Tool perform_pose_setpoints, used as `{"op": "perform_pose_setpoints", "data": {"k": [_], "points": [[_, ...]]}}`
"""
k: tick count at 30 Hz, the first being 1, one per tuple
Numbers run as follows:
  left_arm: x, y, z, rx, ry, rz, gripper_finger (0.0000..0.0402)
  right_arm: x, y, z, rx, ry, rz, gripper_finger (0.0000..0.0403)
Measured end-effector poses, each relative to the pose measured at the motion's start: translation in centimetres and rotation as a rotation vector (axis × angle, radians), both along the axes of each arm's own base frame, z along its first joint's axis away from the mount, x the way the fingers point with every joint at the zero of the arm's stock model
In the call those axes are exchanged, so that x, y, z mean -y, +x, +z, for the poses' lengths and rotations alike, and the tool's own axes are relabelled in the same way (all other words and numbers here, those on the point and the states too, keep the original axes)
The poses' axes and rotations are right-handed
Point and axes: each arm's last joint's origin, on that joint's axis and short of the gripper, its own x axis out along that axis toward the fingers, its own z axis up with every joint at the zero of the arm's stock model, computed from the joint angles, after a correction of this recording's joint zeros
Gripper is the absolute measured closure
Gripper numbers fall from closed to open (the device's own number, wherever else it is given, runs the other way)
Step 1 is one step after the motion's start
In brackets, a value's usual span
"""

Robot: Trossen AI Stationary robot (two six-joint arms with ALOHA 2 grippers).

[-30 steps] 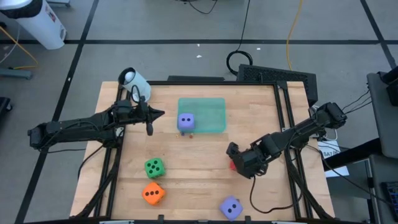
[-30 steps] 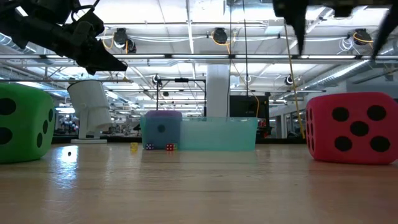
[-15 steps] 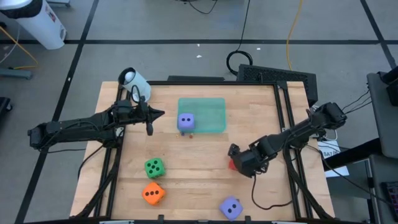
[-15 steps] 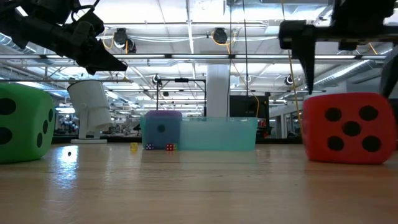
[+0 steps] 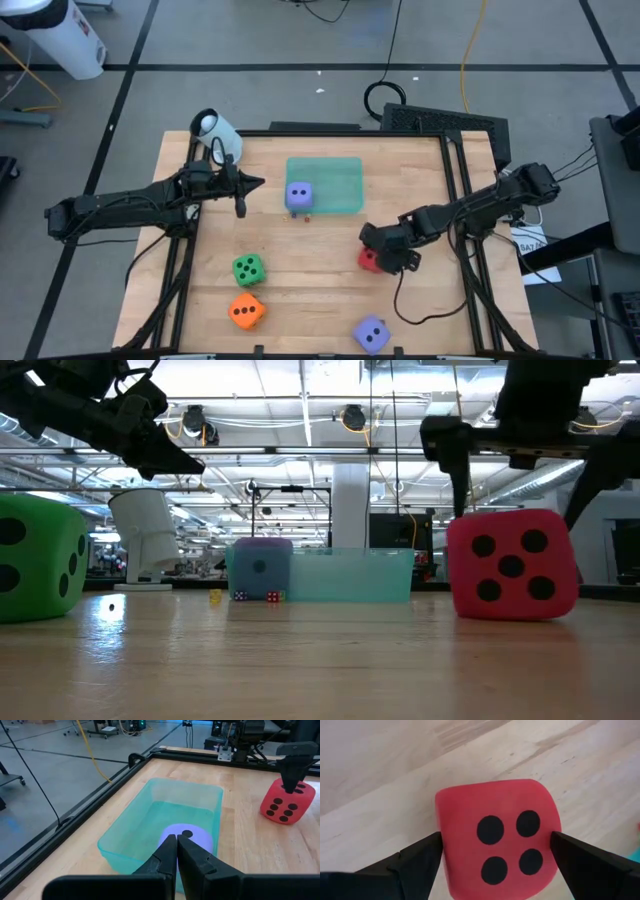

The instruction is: Pick & Place Dice

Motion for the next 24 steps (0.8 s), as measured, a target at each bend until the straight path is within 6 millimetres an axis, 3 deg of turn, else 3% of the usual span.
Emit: {"op": "perform_pose_setpoints", "data": {"k": [5,12,16,20,24], "points": [[0.0,0.0,0.0,0.0,-0.002,0.0,0.038,1.0,0.2,-0.8,0.014,0.059,-0.158,0.0045],[0.0,0.0,0.0,0.004,-0.016,0.004,0.038,3.9,0.2,-2.5,-0.011,0.224,-0.575,0.0046],[0.0,0.0,0.0,0.007,-0.024,0.007,0.038,4.1,-0.2,-3.8,-0.003,0.294,-0.598,0.0057],[0.0,0.0,0.0,0.008,-0.028,0.007,0.038,3.9,-1.0,-5.4,0.018,0.303,-0.589,0.0109],[0.0,0.0,0.0,0.013,-0.043,0.011,0.038,3.9,-1.4,-6.2,0.031,0.332,-0.612,0.0195]]}}
